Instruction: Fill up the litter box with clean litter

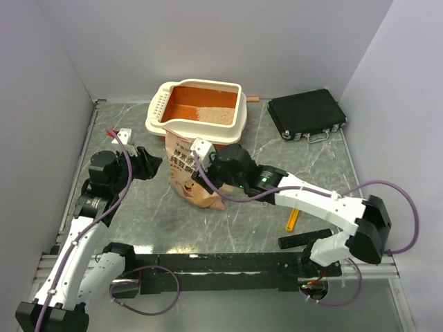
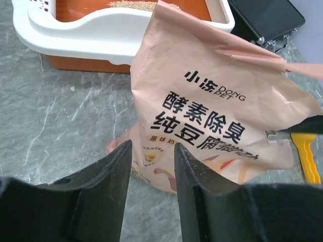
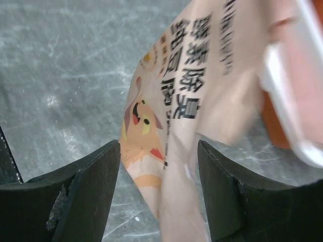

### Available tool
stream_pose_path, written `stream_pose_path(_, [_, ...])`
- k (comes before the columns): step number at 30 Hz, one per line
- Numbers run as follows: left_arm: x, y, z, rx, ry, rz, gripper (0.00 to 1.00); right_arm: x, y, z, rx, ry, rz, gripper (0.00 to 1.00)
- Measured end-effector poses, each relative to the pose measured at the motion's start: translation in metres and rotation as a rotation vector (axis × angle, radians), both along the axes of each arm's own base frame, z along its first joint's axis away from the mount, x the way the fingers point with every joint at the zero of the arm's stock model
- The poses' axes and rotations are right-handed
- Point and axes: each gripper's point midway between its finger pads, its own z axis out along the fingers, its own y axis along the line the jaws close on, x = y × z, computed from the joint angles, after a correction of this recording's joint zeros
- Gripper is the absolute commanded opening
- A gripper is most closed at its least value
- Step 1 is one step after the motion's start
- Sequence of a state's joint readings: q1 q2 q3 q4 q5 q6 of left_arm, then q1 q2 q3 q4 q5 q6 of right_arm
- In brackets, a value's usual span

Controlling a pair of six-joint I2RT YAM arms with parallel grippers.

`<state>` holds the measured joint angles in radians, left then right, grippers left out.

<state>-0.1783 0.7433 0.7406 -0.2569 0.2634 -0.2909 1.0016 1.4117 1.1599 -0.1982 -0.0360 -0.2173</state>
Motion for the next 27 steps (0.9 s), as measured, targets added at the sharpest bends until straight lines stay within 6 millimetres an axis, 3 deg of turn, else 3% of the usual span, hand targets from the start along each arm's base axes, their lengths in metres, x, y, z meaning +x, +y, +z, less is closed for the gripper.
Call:
stream_pose_path(3, [0.0,0.0,0.0,0.0,0.001,0.0,0.44,0.002,-0.011,0.029,0.037,-0.051,-0.035,0.71])
stream_pose_path(5, [0.0,0.0,0.0,0.0,0.001,0.0,0.44,0.006,-0.022,0.048,0.061,-0.085,-0.072,0.64])
stream_pose_path(6, [0.0,0.0,0.0,0.0,0.002,0.0,0.44,0.008,-0.029,0.054,0.067,-0.095,-0.089,0.41])
stream_pose_path(7, [0.0,0.0,-0.001,0.0,0.004,0.0,0.44,0.011,-0.036,0.058,0.073,-0.1,-0.105,0.28])
stream_pose_path(9, [0.001,0.0,-0.002,0.001,0.007,0.0,0.44,0.02,-0.052,0.065,0.089,-0.1,-0.141,0.05])
stream_pose_path(10, [0.001,0.0,-0.002,0.001,0.008,0.0,0.44,0.025,-0.062,0.066,0.101,-0.093,-0.166,0.0])
stream_pose_path(14, [0.001,0.0,-0.005,0.003,0.017,0.0,0.44,0.046,-0.102,0.054,0.118,-0.047,-0.271,0.0])
stream_pose_path(16, [0.002,0.0,-0.005,0.003,0.019,0.0,0.44,0.048,-0.109,0.044,0.114,-0.015,-0.282,0.0])
stream_pose_path(20, [0.002,0.0,-0.006,0.004,0.022,0.0,0.44,0.044,-0.098,0.024,0.112,0.062,-0.227,0.0])
stream_pose_path(27, [0.002,0.0,-0.006,0.004,0.024,0.0,0.45,0.032,-0.061,0.009,0.18,0.189,-0.079,0.0])
